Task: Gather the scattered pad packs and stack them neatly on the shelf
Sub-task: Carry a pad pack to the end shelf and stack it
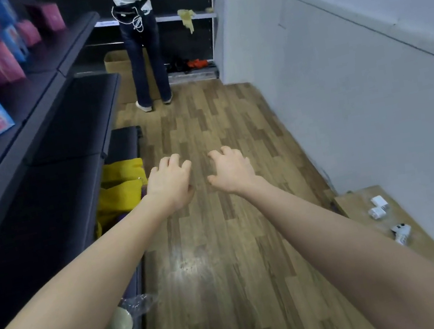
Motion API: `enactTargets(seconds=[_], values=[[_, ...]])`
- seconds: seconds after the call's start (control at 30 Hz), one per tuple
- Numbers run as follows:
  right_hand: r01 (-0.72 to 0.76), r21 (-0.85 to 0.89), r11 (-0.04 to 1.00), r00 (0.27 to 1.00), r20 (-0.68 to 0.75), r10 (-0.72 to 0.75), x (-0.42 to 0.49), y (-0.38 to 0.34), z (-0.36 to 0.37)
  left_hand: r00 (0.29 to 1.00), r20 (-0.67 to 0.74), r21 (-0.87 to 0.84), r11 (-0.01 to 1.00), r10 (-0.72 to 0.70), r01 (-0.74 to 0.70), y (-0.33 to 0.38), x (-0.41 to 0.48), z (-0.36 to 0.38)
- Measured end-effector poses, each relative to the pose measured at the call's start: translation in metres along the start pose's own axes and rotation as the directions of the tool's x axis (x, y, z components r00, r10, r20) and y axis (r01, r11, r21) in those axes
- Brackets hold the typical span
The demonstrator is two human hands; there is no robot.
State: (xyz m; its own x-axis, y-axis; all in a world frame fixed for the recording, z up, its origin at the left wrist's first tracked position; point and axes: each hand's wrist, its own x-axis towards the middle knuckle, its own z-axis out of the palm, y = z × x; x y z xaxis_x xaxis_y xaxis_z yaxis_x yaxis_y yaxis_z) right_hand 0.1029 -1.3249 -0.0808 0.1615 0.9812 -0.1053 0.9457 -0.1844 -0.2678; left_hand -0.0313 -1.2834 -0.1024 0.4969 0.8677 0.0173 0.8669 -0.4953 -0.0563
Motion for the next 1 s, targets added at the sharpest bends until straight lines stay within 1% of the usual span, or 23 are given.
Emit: enactTargets(seconds=[0.13, 0.33, 0.67, 0.77, 1.0], values=[[-0.031, -0.006, 0.999, 0.999, 0.013, 0.032, 0.025, 0.012, -0.001, 1.0, 0.012, -0.016, 1.0, 0.017, -0.017, -0.001, 0.03, 0.007], [-0.059, 0.002, 0.998, 0.997, 0.058, 0.058, 0.082, 0.026, -0.001, 0.999, 0.039, -0.029, 1.0, 0.005, -0.004, -0.008, 0.084, 0.018], [0.037, -0.002, 0.999, 0.996, 0.076, -0.036, 0.228, 0.043, -0.033, 0.998, 0.022, -0.015, 0.998, -0.058, 0.059, -0.029, 0.227, 0.015], [0.066, 0.0, 0.998, 0.994, 0.082, -0.065, 0.27, 0.049, -0.044, 0.995, 0.02, -0.017, 0.995, -0.099, 0.099, -0.034, 0.267, 0.01], [0.133, -0.004, 0.991, 0.987, 0.095, -0.132, 0.337, 0.048, -0.048, 0.983, 0.043, -0.015, 0.984, -0.178, 0.179, -0.051, 0.312, 0.011]])
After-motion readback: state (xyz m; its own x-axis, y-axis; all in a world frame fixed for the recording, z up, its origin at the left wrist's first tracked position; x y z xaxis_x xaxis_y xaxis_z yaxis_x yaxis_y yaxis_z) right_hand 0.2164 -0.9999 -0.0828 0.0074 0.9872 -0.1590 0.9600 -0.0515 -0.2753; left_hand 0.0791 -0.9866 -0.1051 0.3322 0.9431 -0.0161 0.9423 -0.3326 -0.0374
